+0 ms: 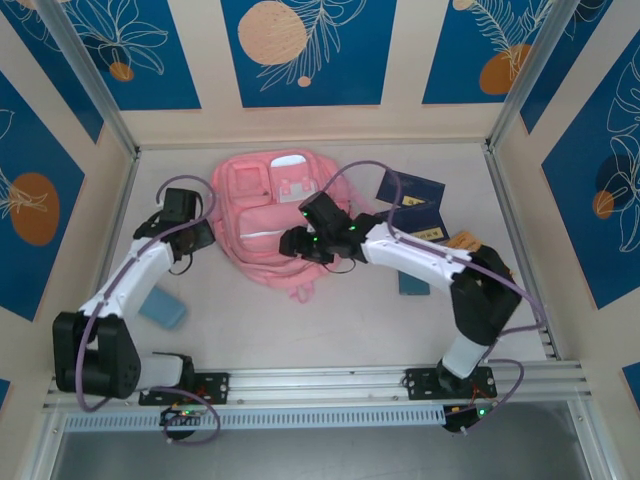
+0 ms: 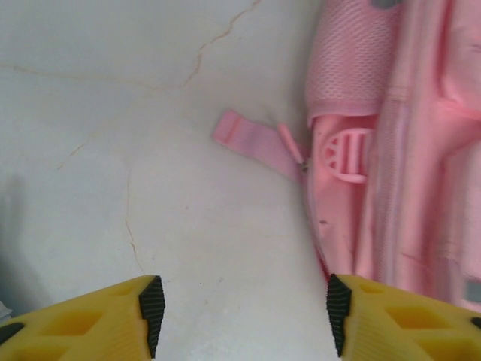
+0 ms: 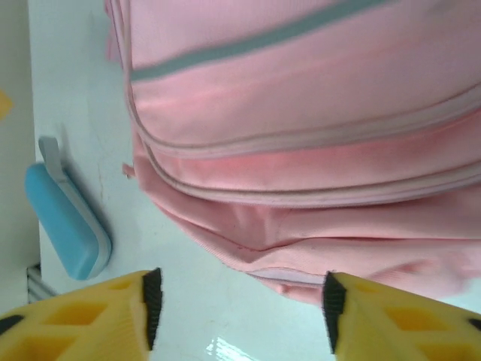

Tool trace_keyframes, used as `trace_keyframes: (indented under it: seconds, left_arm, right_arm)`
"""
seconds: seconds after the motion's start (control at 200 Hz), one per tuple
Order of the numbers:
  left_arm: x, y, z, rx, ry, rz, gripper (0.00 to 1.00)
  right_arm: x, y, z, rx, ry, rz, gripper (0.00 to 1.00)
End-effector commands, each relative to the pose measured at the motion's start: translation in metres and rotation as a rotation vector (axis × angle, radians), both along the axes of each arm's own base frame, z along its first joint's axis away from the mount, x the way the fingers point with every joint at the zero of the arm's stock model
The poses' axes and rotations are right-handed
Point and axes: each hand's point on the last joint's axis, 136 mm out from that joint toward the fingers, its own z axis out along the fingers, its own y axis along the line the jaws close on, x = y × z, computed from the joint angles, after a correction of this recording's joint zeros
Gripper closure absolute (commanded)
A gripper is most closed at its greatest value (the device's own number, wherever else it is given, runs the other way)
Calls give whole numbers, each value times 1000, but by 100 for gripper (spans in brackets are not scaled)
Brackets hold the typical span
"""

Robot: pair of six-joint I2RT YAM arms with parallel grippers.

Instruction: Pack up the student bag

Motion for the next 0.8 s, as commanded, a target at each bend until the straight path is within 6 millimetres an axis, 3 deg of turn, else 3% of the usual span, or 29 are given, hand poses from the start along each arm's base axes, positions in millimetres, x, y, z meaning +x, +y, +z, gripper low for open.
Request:
trace_keyframes:
  seconds: [0.0, 0.13, 0.225, 0.32, 0.485, 0.675, 0.795]
  left_arm:
    - [-8, -16, 22, -97, -27, -55, 35]
    - [-12, -31, 38, -167, -58, -110, 31]
    - [-13, -39, 41, -206, -62, -143, 29]
    - [-13, -41, 39, -216, -59, -150, 26]
    - [-16, -31, 24, -171, -17, -107, 22]
    - [-18, -32, 19, -169, -3, -123, 19]
    - [-19, -37, 21, -167, -22, -171, 19]
  right_arm:
    - [20, -64, -1, -199, -92, -129, 33]
    - [49, -129, -19, -321, -54, -270, 28]
    - [71, -142, -28, -261, -8, -264, 23]
    - [89, -121, -32, -146, 22, -141, 16]
    - [113, -98, -55, -163, 101, -103, 13]
    - [127, -57, -78, -126, 135, -9, 15]
    - [132, -21, -79, -58, 149, 117, 19]
